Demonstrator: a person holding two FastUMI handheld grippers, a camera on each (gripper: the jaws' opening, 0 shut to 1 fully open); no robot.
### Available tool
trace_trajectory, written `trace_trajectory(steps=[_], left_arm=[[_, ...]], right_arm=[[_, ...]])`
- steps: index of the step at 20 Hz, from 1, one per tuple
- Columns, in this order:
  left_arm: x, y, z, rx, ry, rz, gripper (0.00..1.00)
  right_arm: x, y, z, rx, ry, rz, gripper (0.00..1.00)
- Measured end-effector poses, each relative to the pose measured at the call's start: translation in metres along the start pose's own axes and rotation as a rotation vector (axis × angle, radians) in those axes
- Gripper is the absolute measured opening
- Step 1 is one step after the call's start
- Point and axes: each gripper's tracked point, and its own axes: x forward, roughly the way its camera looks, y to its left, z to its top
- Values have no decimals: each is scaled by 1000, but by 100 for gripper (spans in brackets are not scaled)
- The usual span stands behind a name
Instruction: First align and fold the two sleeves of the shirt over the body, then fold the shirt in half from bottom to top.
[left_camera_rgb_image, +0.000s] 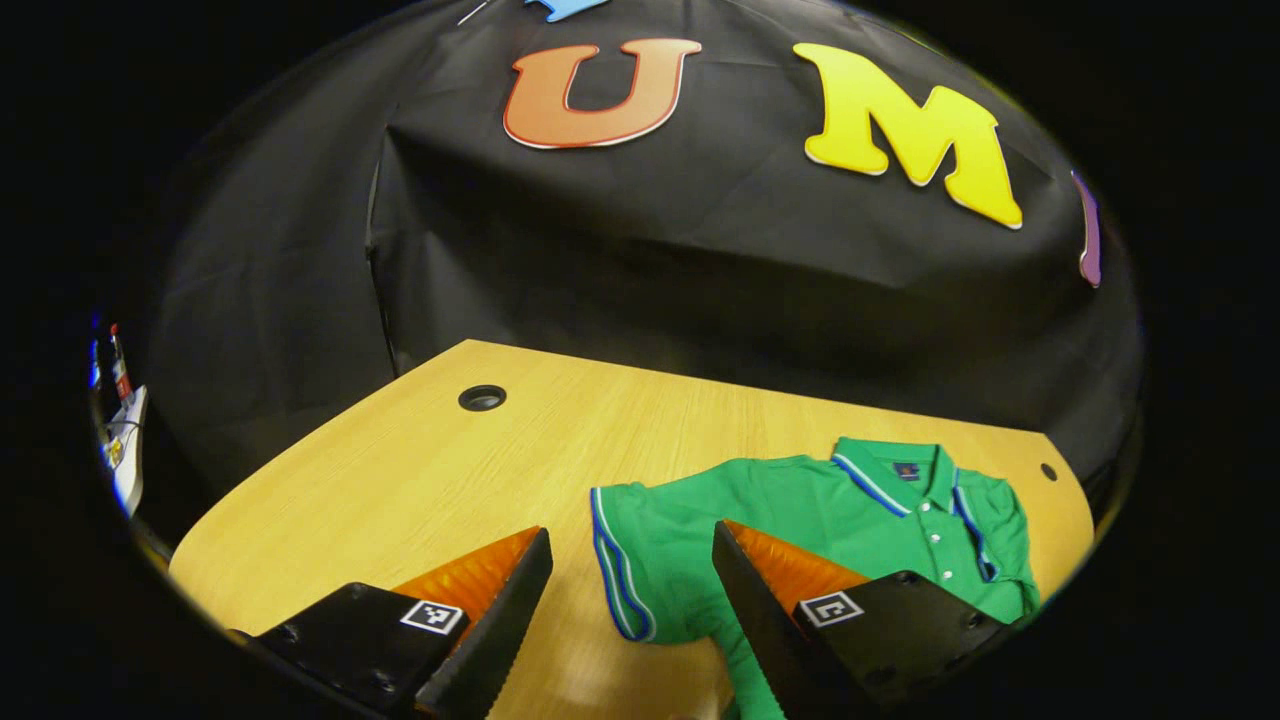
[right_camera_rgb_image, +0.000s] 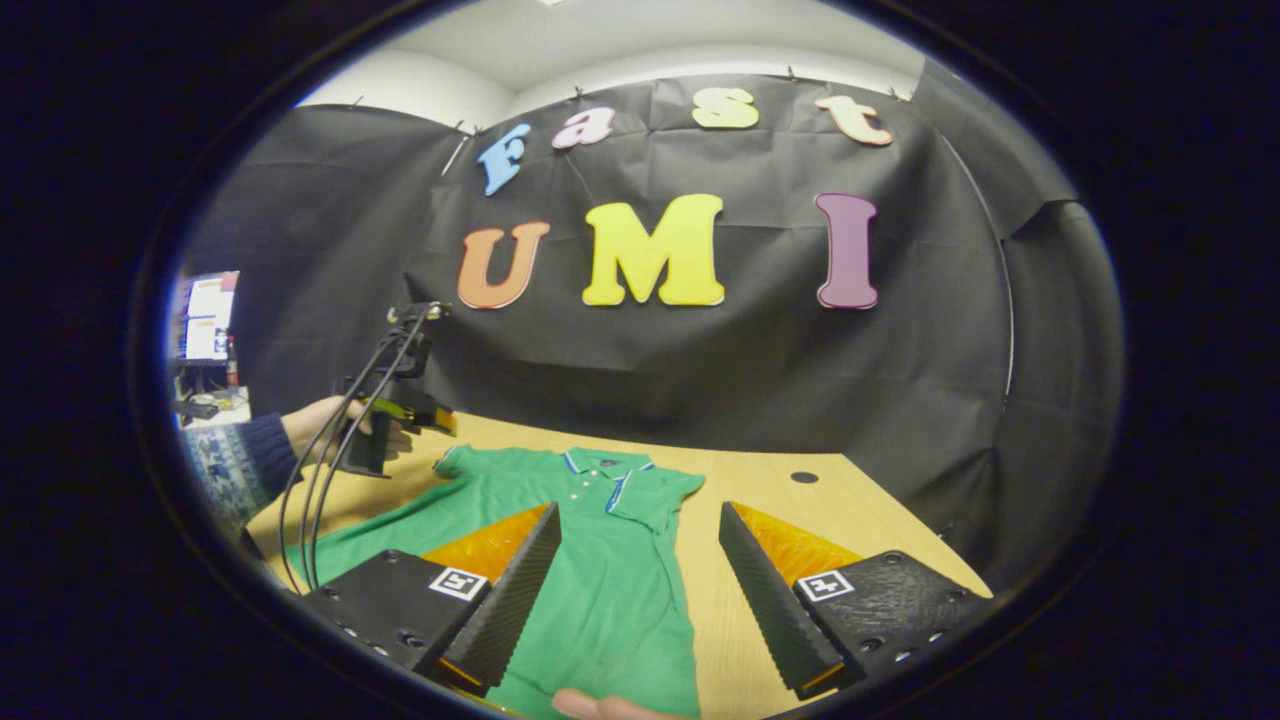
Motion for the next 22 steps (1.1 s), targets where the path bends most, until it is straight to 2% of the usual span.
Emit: trace_trajectory(steps=[2, 3, 4, 5, 7, 9, 11, 12, 13, 15, 18, 22], left_arm=[[16, -1, -6, 10, 20, -19, 100], [22, -5, -12, 0, 34, -39, 95], [26, -7, -18, -18, 60, -53, 84], [30, -9, -25, -32, 77, -59, 82], [37, -7, -39, -61, 123, -48, 79], [44, -2, -35, -47, 102, -21, 76], [48, -3, -37, -35, 107, 4, 40], [49, -5, -33, -46, 105, -1, 15], [49, -9, -33, -47, 109, -6, 11], [46, -13, -33, -6, 119, 2, 7], [37, -25, -13, 52, 92, 18, 7], [22, -64, 13, 117, 41, -28, 7]], right_arm=[[1, 5, -5, -13, 4, 19, 96], [0, 4, -7, -20, 6, 21, 96], [2, 2, -10, -24, 9, 19, 95], [2, 1, -12, -24, 13, 15, 96], [5, -3, -16, -2, 22, 13, 95], [8, -5, -18, 32, 30, 19, 95], [10, -9, -22, 44, 36, 20, 95], [11, -12, -24, 47, 39, 16, 95], [11, -15, -26, 50, 43, 12, 96], [11, -19, -27, 53, 44, 6, 95], [14, -25, -30, 67, 41, -4, 95], [16, -32, -35, 76, 53, -29, 95]])
